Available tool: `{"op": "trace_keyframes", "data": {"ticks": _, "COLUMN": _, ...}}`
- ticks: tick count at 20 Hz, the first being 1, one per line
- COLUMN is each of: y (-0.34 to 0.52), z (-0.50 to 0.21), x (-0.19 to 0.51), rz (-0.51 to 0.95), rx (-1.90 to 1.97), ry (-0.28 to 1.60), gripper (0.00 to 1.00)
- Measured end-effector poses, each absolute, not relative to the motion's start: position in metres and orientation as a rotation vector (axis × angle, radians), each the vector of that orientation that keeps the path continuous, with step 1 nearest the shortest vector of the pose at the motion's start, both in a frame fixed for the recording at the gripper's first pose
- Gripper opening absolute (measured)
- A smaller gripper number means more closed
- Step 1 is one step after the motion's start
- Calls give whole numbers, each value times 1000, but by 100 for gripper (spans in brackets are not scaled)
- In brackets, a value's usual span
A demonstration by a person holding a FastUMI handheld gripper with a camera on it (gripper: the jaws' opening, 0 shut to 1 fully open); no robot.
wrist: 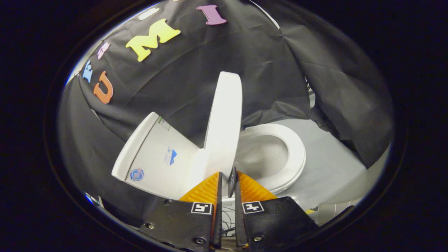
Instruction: Open the toilet lid.
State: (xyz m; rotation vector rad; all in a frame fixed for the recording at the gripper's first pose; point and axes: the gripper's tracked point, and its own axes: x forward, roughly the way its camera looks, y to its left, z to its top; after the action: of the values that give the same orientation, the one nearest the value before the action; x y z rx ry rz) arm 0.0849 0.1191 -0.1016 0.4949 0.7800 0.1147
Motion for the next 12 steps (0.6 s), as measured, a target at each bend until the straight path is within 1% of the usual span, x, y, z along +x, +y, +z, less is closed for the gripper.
{"op": "trace_keyframes", "data": {"ticks": 12, "y": 163, "z": -69, "x": 92, "rz": 185, "rx": 393, "ry": 737, "gripper": 18}}
